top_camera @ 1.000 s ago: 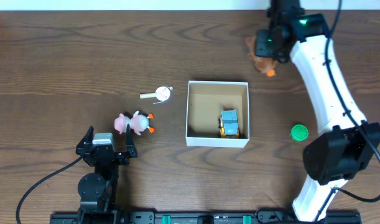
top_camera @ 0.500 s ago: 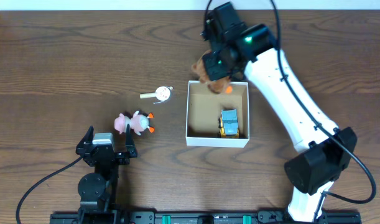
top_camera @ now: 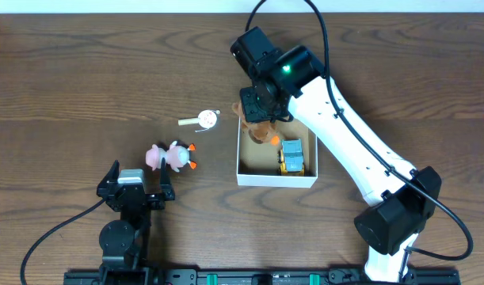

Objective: Pack container
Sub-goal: 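Carry the bear with the right gripper over the box, then lower the bear into the box beside the truck and release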

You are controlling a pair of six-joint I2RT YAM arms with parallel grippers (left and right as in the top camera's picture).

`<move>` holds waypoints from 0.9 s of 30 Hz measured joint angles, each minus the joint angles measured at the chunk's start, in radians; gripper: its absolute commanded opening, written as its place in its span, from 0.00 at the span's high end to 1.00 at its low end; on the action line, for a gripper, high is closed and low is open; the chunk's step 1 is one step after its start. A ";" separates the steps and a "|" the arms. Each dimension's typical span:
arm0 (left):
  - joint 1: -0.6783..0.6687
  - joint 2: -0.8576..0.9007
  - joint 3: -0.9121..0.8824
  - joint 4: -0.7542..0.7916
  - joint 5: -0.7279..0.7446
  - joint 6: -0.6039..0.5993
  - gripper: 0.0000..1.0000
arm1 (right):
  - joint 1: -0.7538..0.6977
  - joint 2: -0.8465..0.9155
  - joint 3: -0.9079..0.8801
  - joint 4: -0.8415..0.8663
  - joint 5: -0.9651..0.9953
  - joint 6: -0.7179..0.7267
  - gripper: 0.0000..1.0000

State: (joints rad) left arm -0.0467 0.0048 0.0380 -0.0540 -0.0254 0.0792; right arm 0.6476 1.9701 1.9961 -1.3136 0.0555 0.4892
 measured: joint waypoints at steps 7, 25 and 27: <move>0.000 0.000 0.000 0.000 0.000 0.000 0.02 | 0.000 0.000 -0.037 0.002 0.026 0.158 0.99; 0.000 0.000 0.000 0.000 0.000 0.000 0.02 | 0.040 0.000 -0.271 0.108 0.031 0.269 0.90; 0.000 0.000 0.000 0.000 0.000 0.000 0.02 | 0.040 0.000 -0.299 0.119 0.031 0.270 0.85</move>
State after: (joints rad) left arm -0.0467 0.0048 0.0380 -0.0540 -0.0254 0.0792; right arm 0.6872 1.9705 1.6974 -1.1942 0.0864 0.7589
